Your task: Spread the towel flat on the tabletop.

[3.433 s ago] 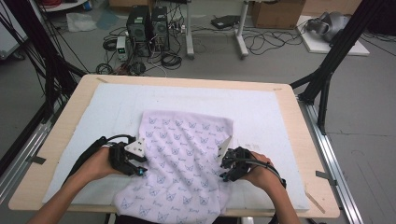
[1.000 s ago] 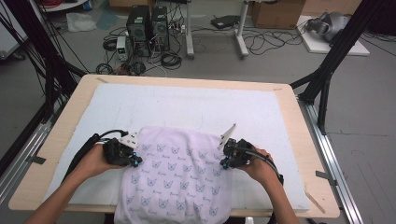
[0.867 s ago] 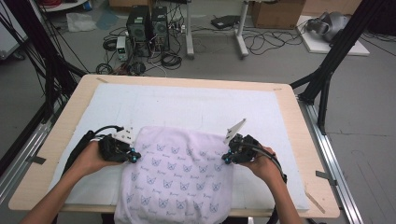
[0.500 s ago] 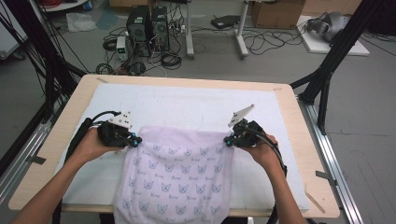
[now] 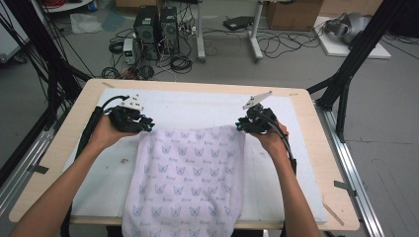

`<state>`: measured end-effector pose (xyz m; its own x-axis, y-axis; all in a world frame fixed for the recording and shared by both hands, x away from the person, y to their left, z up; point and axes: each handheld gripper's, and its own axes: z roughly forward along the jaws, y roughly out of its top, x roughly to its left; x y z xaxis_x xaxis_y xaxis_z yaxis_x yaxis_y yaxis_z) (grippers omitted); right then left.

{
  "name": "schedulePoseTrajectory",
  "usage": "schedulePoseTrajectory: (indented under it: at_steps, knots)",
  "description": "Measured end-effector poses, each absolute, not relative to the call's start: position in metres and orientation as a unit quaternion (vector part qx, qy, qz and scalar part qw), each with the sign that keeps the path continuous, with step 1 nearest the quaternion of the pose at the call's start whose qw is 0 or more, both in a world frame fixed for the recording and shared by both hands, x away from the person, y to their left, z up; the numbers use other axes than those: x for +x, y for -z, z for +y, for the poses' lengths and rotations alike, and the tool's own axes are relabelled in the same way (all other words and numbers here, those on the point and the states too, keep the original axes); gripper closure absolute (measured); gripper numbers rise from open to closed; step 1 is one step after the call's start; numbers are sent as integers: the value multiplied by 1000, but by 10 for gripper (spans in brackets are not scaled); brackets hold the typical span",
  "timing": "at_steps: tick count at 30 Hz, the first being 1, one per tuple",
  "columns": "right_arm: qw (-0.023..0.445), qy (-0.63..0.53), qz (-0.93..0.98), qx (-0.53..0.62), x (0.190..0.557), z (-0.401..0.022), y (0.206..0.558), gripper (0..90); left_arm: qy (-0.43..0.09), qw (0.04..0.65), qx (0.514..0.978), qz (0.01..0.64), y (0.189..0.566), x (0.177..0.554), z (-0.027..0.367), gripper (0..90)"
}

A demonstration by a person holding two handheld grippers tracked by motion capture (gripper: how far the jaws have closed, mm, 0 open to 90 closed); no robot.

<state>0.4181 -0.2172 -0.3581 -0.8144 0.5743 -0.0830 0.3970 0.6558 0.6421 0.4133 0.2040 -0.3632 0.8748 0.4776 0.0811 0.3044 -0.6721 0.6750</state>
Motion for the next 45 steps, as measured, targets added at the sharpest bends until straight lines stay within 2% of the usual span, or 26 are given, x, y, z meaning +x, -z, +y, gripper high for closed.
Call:
schedulePoseTrajectory:
  at_steps: [3, 4, 6, 12, 19, 22, 24, 25, 27, 29, 33, 37, 39, 41, 42, 45]
  knots:
    - [101, -324, 915, 220, 403, -215, 360, 562, -111, 351, 911, 185, 366, 403, 199, 512]
    - [101, -324, 915, 220, 403, -215, 360, 562, -105, 352, 914, 172, 366, 398, 198, 512]
    - [70, -329, 922, 190, 391, -214, 360, 549, -88, 358, 917, 149, 368, 389, 197, 500]
    - [14, -270, 959, 79, 355, -203, 375, 545, -47, 314, 944, 90, 387, 360, 190, 491]
    - [3, -162, 986, 43, 339, -186, 406, 552, -25, 253, 965, 68, 408, 343, 189, 506]
    - [4, -140, 989, 42, 340, -182, 411, 590, -20, 236, 969, 75, 414, 343, 190, 542]
    - [1, -135, 990, 44, 341, -180, 410, 712, -15, 232, 970, 78, 416, 345, 189, 573]
    - [-7, -131, 990, 45, 342, -179, 409, 815, -15, 230, 970, 81, 416, 347, 189, 594]
    - [-2, -120, 992, 38, 342, -175, 409, 870, -13, 228, 969, 91, 415, 348, 188, 667]
    - [6, -105, 994, 30, 340, -172, 408, 887, -17, 219, 971, 92, 414, 348, 184, 859]
    - [28, -99, 994, 35, 339, -170, 404, 892, -31, 208, 974, 85, 410, 345, 180, 881]
    - [41, -167, 983, 69, 347, -185, 385, 893, -60, 244, 963, 98, 393, 352, 187, 882]
    - [64, -188, 976, 86, 351, -194, 372, 893, -82, 254, 958, 105, 383, 358, 190, 882]
    - [114, -225, 960, 121, 361, -204, 354, 893, -102, 265, 952, 117, 372, 366, 193, 881]
    - [114, -225, 960, 121, 361, -204, 354, 893, -118, 271, 947, 125, 368, 370, 194, 881]
    - [175, -240, 942, 155, 372, -211, 340, 893, -163, 286, 932, 151, 355, 384, 198, 881]
